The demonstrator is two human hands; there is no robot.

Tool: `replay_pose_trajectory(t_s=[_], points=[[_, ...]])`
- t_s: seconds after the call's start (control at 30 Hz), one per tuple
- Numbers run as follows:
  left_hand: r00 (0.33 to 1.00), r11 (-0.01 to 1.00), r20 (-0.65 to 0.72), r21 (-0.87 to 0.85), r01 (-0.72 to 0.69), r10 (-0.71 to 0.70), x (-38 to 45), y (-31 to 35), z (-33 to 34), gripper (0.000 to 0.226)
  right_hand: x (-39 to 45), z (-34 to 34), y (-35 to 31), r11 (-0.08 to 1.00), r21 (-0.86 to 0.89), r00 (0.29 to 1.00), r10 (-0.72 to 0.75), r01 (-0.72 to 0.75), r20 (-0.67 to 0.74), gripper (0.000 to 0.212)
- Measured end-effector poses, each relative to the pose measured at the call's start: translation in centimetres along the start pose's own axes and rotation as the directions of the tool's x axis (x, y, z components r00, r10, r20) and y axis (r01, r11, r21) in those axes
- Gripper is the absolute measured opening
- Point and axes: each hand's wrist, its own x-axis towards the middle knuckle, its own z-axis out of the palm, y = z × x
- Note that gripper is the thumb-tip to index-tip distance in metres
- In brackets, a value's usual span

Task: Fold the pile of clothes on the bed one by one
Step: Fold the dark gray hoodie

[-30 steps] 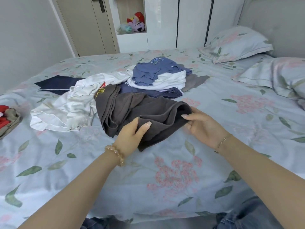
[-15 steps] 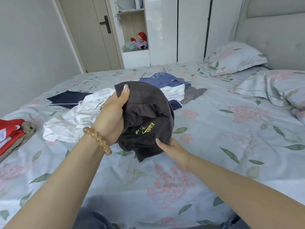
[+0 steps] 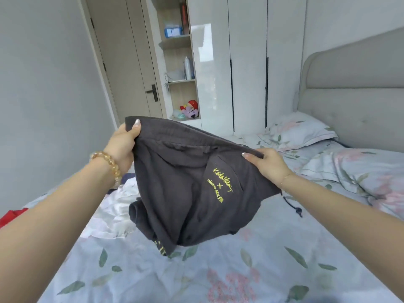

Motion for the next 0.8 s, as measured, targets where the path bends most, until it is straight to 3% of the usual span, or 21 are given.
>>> replay_pose_trajectory(t_s=[0.07,0.2,0.4,0.5,0.63,0.73,0.8], points=[[0.998,0.996,-0.002,0.061,-0.065,0.066,1.1,2.6,0.8,0.031,2.1,-2.9,-2.7,0.978,-0.178,0.994,-0.111,0.107,-0.014,0.042],[0.991,0.987,-0.060,0.116,-0.109,0.116,3.6,6.9,2.5,0.029,5.3,-7.6,-7.6,0.918,-0.365,0.985,-0.171,0.156,-0.009,0.035],[0.971,0.964,-0.124,0.199,-0.176,0.203,6.4,11.3,4.1,0.018,6.1,-13.0,-12.4,0.833,-0.488,0.961,-0.181,0.263,0.208,0.035],[0.963,0.951,-0.141,0.244,-0.189,0.228,7.7,11.6,4.7,0.018,5.6,-14.8,-13.0,0.872,-0.408,0.954,-0.185,0.270,0.236,0.044],[0.967,0.939,-0.144,0.307,-0.156,0.208,9.3,10.1,5.8,0.025,4.9,-15.6,-12.6,0.939,-0.328,0.909,0.043,0.105,0.414,0.055],[0.976,0.931,-0.131,0.346,-0.119,0.174,10.4,8.1,7.4,0.028,4.6,-16.1,-11.5,0.900,-0.430,0.760,0.326,-0.068,0.562,0.054],[0.980,0.922,-0.123,0.374,-0.098,0.154,11.3,6.8,8.9,0.028,4.7,-16.0,-10.2,0.845,-0.524,0.667,0.453,-0.109,0.592,0.052]])
